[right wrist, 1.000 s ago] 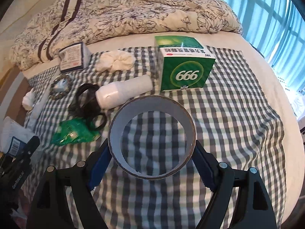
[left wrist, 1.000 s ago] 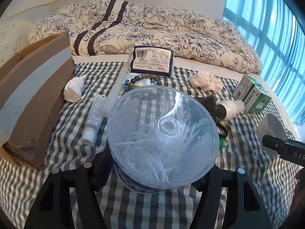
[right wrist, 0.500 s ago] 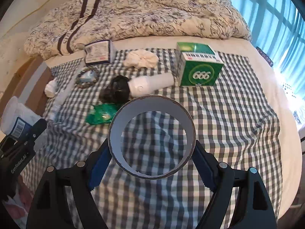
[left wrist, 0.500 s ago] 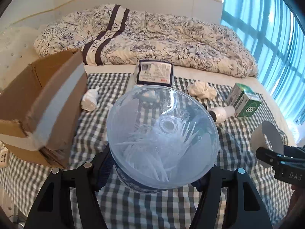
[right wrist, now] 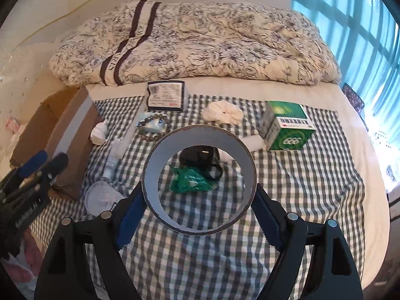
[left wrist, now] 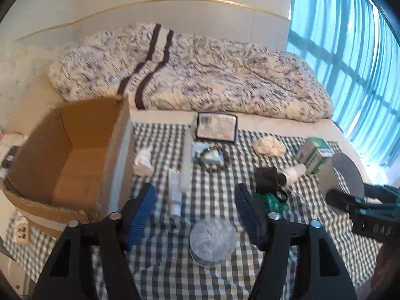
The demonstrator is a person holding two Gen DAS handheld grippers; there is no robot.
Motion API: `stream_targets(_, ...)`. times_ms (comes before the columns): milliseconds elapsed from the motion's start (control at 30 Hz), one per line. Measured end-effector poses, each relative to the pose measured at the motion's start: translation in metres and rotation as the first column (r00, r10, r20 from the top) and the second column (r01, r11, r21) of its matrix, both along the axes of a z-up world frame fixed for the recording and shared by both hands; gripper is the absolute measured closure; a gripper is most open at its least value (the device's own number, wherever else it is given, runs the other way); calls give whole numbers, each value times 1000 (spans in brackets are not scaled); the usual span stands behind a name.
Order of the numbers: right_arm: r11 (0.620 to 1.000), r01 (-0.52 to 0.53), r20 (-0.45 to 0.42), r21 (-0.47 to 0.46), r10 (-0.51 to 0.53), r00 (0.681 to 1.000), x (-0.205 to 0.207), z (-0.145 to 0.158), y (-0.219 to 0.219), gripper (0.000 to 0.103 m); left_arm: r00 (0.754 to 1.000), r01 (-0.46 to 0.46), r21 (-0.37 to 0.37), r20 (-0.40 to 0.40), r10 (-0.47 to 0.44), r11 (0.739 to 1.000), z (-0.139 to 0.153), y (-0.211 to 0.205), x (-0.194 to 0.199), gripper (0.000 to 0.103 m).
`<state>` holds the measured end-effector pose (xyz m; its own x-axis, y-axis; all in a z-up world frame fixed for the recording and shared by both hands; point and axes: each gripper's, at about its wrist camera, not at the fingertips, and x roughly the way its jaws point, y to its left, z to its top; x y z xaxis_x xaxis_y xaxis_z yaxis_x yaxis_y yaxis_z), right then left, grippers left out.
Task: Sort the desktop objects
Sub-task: 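Carry the tub with the left tool while the right tool carries the tape over the cardboard box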
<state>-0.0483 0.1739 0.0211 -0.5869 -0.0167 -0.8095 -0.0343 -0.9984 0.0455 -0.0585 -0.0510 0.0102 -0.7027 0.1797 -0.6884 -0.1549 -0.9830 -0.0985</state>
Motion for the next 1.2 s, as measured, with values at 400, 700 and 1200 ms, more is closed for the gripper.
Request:
stream_targets(400,1000,-2,49,-3,2,999,-10,-14,7,22,992,-5,-29,127,8,1000,-85,21,-9,12)
stream_targets(700,1000,3,54,-21,-2,999,-12,-15,13,22,988,25,-18,151,-22,1000,-97,23,-8,40)
stream_targets(1200,998,-57,-2,-33,57,998,-6,7,-17,22,997,-74,9,11,74,997,-3,-11,-4,40)
